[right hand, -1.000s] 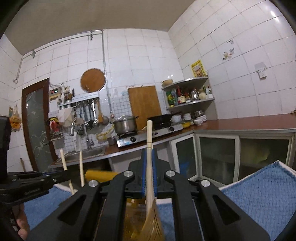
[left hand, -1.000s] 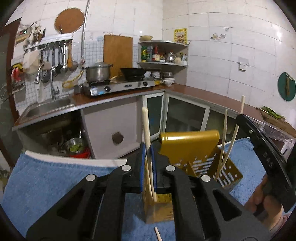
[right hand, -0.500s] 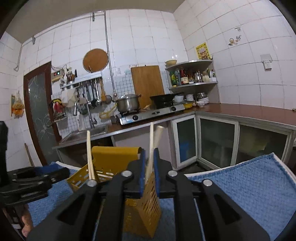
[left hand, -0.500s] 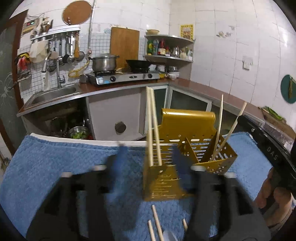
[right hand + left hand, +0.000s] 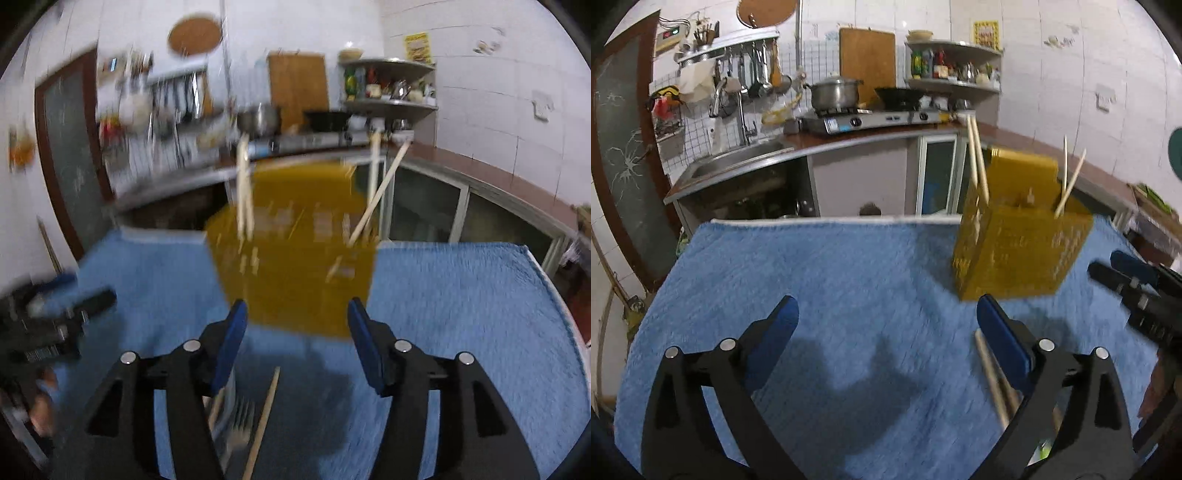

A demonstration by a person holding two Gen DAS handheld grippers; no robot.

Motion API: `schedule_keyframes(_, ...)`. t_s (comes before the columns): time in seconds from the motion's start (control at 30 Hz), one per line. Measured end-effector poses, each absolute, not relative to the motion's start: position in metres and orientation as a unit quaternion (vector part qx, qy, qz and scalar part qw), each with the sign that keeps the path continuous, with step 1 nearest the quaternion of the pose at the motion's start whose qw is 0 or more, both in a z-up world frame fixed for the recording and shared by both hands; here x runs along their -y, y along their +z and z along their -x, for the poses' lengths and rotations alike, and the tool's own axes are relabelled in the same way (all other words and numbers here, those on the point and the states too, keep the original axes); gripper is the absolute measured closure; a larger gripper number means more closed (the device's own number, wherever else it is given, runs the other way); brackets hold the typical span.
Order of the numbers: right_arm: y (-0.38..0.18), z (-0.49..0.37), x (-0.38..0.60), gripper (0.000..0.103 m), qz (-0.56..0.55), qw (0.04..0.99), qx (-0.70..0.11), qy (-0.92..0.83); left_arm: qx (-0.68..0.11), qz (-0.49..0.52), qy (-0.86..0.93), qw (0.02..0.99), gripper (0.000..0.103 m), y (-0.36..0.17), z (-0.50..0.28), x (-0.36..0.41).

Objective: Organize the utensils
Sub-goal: 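Withdraw the open left gripper while the right gripper closes on a wooden chopstick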

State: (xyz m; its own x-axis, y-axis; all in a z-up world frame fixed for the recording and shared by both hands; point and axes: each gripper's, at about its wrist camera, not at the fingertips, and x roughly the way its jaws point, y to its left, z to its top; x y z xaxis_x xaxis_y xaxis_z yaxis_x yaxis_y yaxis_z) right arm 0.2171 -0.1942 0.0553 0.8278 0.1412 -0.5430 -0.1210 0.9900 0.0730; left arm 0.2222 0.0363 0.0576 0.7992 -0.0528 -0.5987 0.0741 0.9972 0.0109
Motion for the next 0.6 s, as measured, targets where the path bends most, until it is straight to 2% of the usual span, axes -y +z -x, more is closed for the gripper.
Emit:
schedule_keyframes(0.1,0.032,-0.206,0.175,0.047,0.003,0.944,-0.323,0.061,-0.324,-0.026,-0.027,0.945,0.007,0.042,-0.218,-0.046)
schedule_keyframes(0.37,-0.013,-0.198,0.16,0.049,0.0,0.917,-0.397,0.04,-0.394,0.028,-0.039,0.918,0.007,0.003,-0.22,-0.073)
schedule_keyframes(0.43,-0.019,-0.203,0.155,0.061,0.018,0.911,-0.41,0.035,-0.405,0.027,-0.046,0.913,0.008,-0.002,-0.219,-0.072)
schedule_keyframes(0.6,-0.025,-0.209,0.153,0.068,0.014,0.905,-0.421,0.051,-0.414,0.044,-0.042,0.908,0.008,-0.005,-0.219,-0.078)
